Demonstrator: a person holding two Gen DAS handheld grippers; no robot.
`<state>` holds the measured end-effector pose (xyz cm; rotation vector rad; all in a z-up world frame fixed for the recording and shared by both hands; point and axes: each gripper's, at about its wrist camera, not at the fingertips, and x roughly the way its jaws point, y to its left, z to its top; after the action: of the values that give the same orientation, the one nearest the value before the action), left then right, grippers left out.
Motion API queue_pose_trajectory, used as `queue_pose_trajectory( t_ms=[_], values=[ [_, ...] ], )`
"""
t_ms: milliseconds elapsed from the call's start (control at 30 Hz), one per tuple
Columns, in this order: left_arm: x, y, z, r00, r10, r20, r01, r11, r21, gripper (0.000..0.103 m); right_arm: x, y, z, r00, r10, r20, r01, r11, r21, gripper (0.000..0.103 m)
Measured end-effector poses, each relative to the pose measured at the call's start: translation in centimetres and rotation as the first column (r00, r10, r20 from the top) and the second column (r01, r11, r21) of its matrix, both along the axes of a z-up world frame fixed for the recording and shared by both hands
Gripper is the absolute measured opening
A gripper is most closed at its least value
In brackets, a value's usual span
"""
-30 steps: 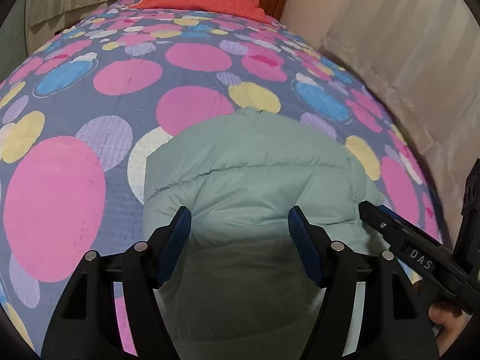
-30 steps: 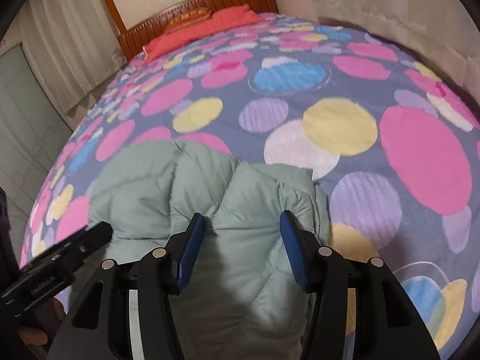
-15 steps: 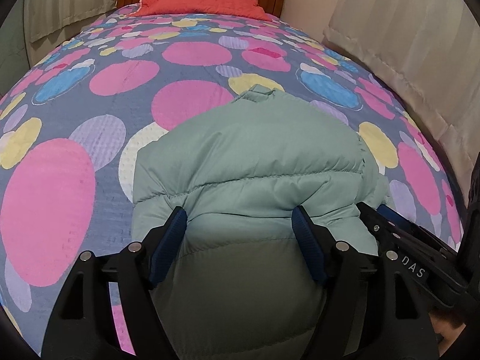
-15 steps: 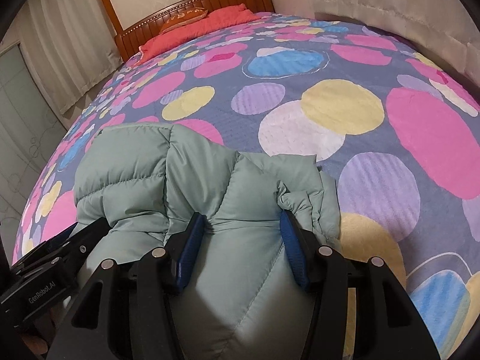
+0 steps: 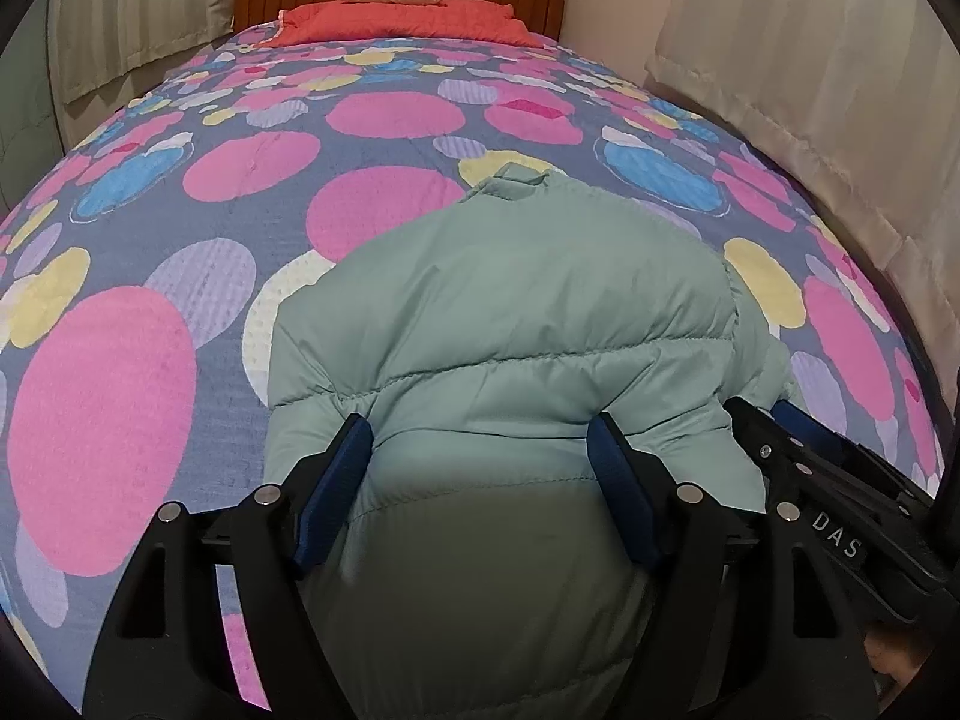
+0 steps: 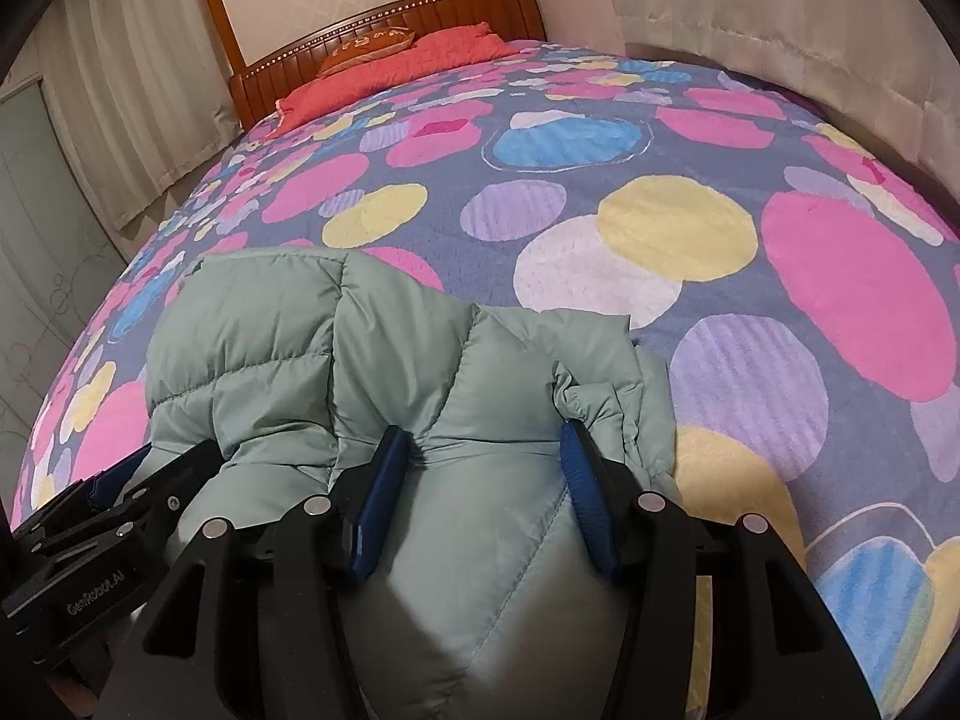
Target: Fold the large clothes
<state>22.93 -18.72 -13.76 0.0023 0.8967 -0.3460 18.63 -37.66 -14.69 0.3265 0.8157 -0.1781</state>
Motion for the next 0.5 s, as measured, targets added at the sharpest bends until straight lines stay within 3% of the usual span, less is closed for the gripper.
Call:
queue_pose_trajectory(
  t_ms=[133,233,367,500],
  values=[
    [-0.1,0.7,1.2,1.0,-0.01,-0.014,0.01,1.0,-0.006,0.075,-0.7,-0.1,1.2,1.0,-0.007,0.012,0.007,1.0,0.004,0.056],
    [-0.5,1.9,2.4,1.0,-0.004,-0.016,0.004,0.999,-0.035,0.081,-2.0,-0.8,2.7,0.998,-0.034,0.052,0.031,0.998,0.049,0.065],
    [-1.2,5.0,3.5,0.998,0.037,-0.043,-0.043,0.989,-0.142,0.084,-3.8,-2.5,4.3,0.993,-0.072,0.092,0.06,0.99,0.125,0.069],
    [-1.6,8.6,2.0,0.979,0.1,-0.175,-0.146,0.952,-0.27,0.085,-5.2,-4.3,3.6,0.992,-0.104,0.072,0.085,0.968,0.237,0.071]
  ],
)
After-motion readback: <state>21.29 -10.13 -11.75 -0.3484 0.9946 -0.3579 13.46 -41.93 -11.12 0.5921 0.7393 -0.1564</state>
